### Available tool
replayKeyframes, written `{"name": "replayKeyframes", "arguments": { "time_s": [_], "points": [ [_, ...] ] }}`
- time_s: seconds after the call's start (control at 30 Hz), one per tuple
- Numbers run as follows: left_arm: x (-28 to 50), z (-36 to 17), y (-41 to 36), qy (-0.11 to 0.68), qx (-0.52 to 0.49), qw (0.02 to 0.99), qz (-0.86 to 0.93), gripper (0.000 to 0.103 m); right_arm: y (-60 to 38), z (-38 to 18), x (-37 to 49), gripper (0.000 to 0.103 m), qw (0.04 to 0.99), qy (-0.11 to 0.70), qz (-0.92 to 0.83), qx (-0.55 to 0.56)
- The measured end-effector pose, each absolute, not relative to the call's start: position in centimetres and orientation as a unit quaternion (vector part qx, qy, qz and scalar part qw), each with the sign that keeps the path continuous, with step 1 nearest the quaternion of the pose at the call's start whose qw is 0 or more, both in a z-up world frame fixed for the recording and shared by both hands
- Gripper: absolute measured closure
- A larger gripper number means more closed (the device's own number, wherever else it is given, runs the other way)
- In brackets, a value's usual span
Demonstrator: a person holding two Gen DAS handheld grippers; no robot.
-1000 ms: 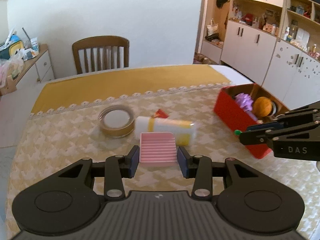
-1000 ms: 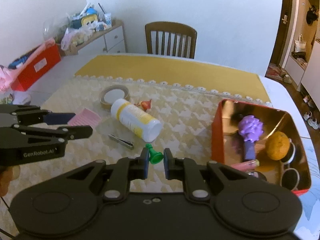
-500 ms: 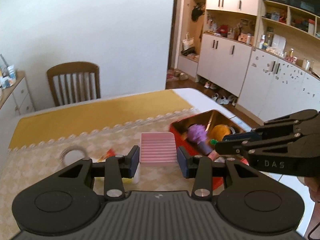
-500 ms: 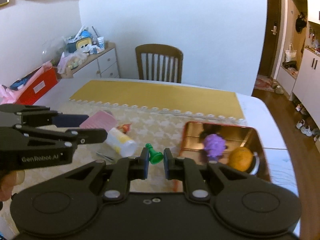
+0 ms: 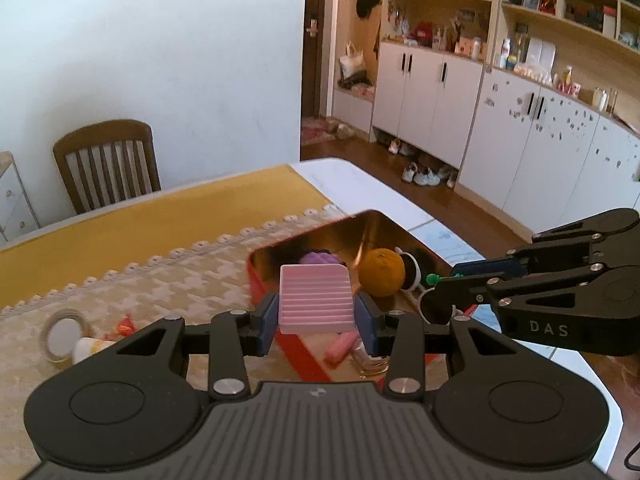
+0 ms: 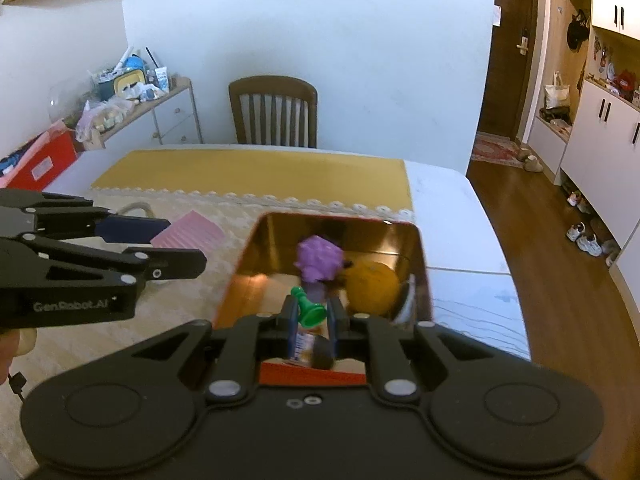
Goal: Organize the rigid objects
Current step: 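Carry the soap dish and green pushpin into the red tin and release both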
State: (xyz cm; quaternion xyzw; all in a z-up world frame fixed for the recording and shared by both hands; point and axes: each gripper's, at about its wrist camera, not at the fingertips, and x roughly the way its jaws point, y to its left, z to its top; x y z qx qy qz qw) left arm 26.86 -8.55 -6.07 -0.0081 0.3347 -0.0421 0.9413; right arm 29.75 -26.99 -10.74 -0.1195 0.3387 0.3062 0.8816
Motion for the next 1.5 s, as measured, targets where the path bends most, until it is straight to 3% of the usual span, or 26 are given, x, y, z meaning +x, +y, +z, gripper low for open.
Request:
{"name": "replayKeyframes", "arguments": {
  "time_s": [0.5,1.0,1.5],
  "points": [
    [34.1,-11.8,-12.9,0.422,0.028,0.906,-0.009,0.062,-27.9,-14.5,34.3,0.090,0.846,0.369,0.345,-0.168],
    [37.2,-13.9,-12.8,0.468,0.010,0.884,0.005,0.063,-25.7,-17.5,35.7,0.089,0.816,0.384,0.366,-0.231],
    [37.2,-13.8,-12.2,0.473,-0.028,0.881,0.006,0.062,-26.5,-16.6,35.8,0.073,0.819,0.384,0.374,-0.205]
  ]
}}
